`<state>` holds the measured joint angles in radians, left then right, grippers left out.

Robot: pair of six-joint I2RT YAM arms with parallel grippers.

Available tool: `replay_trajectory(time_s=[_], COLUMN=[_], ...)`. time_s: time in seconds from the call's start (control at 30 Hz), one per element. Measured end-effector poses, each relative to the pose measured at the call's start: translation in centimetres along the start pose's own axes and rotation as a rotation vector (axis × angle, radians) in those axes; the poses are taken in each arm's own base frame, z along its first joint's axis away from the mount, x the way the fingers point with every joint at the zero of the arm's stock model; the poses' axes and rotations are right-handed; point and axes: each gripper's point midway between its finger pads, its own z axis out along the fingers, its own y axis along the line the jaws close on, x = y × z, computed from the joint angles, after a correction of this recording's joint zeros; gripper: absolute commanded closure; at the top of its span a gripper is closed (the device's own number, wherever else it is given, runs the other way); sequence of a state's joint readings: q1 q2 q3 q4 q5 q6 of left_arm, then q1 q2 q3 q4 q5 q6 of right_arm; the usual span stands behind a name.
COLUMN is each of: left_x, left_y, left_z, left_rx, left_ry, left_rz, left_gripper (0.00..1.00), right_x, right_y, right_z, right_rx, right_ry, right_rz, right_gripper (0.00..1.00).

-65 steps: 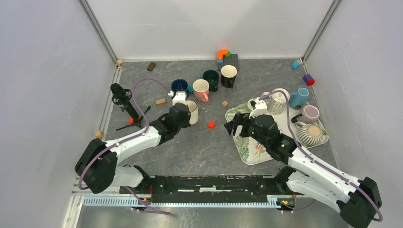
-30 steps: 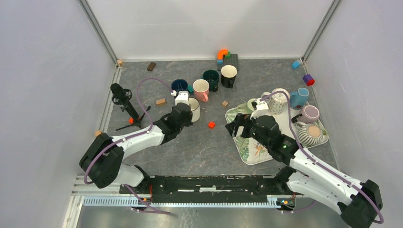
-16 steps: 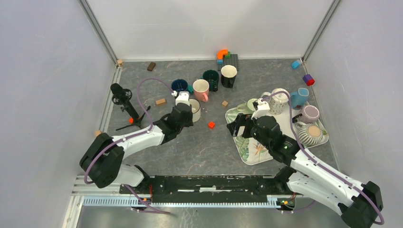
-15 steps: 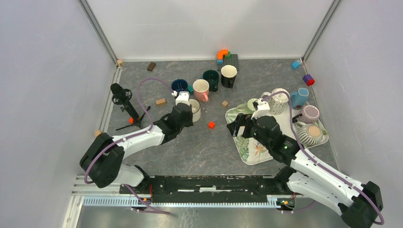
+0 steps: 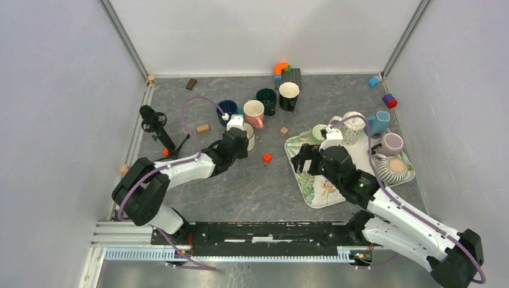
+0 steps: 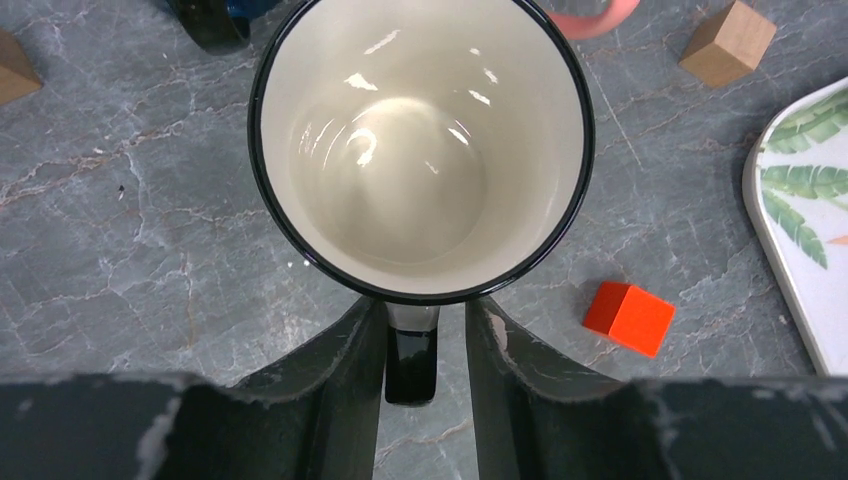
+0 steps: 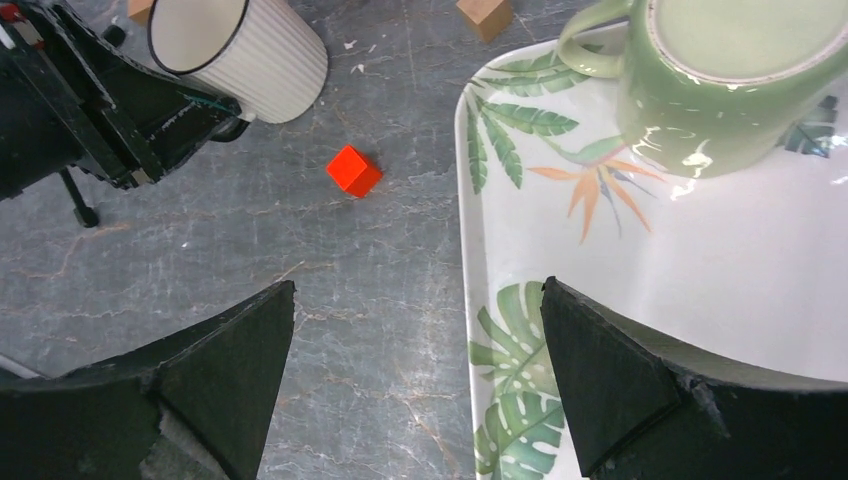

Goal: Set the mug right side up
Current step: Place the cup at the center of the board.

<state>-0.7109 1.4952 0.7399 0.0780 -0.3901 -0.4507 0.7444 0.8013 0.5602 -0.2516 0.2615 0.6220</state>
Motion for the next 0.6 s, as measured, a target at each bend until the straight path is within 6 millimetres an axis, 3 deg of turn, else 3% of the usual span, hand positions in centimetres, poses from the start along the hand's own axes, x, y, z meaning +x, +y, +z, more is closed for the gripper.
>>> replay_trajectory(time_s=[0.13,0.27,0.43,0.6], left_x=[-0.7,-1.4,-2.0,-3.8], left_y=[-0.3,-0.6,-0.5,-0.5], left_z=[0.5,0.4,-1.4,-4.7], left_rx=[0.002,0.015,0.034,0.078], left_ry=[-0.004,-0.01,-0.001,-0.019], left_rz=[-0.008,-0.016,-0.016,-0.029], left_gripper=[0.44,0.21,0.02,0.0], right_x=[-0.3,-0.9,-1.0,-1.0], right_y=[-0.6,-1.2,-2.2,-3.4], right_z=[-0.2,-0.5,-0.7,-1.0], right_rx=[0.045,0.087,0.146,0.224], right_ry=[0.003,-0.006,-0.008,0.0], right_rz=[-0.006,-0.008,-0.007,0.011], right_gripper=[0.02,0.02,0.02,0.02])
